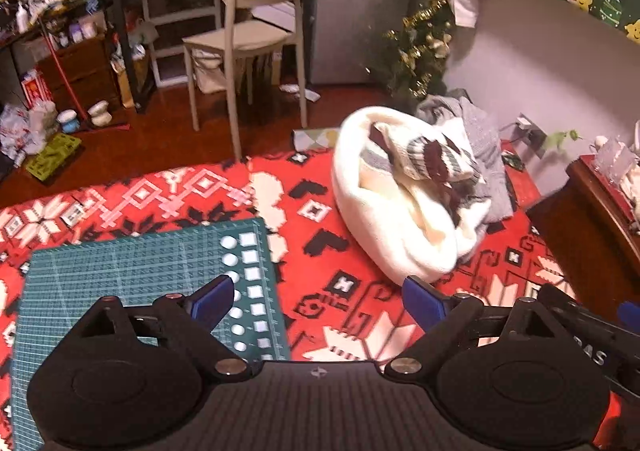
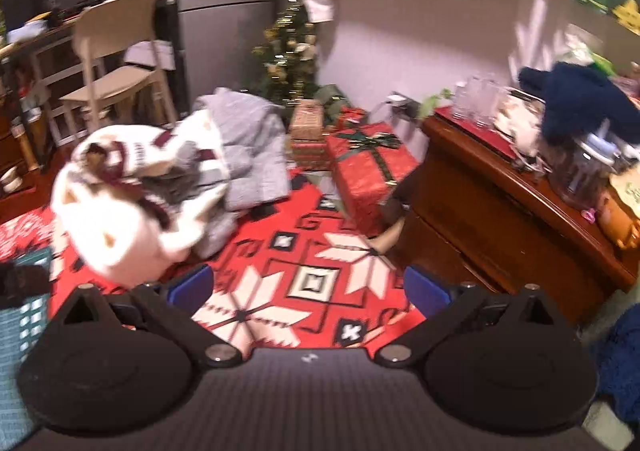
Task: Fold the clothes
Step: 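Move the left tool toward the cream sweater and grasp its body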
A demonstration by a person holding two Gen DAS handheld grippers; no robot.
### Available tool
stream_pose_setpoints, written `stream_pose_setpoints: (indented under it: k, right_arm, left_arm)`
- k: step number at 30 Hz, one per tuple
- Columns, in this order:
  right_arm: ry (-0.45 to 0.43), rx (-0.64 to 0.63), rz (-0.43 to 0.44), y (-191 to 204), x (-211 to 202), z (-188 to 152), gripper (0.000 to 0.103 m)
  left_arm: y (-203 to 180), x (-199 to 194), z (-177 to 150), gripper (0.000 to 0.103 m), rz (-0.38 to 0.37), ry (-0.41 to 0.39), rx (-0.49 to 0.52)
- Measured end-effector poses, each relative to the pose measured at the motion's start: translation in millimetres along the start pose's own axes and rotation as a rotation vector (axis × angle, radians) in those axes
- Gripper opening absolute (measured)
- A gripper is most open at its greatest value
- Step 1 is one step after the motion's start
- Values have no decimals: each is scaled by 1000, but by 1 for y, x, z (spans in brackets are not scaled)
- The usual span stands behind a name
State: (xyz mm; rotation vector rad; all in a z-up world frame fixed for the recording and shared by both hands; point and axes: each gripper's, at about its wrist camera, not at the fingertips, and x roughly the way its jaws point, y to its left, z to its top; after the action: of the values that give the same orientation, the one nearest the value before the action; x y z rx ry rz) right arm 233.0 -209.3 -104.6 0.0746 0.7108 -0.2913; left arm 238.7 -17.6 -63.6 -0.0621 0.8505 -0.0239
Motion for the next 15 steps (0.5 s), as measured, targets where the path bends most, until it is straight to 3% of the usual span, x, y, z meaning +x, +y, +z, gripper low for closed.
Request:
stream_pose_setpoints:
  k: [5,8,12,15]
  right_arm:
    - [22,58,17,-12,6,-1,102]
    - [15,136,78,-25,4,-2,102]
    - [33,188,17,-36,8,-2,102]
    - [31,201,-29,-42,11,-3,102]
  left_arm:
    - [-6,7,4,91,17,-9,14]
    - [-6,14,7,91,10,10,9]
    - [-5,18,12,91,-79,1,-4]
    - [-11,21,14,91,-72,2,-1]
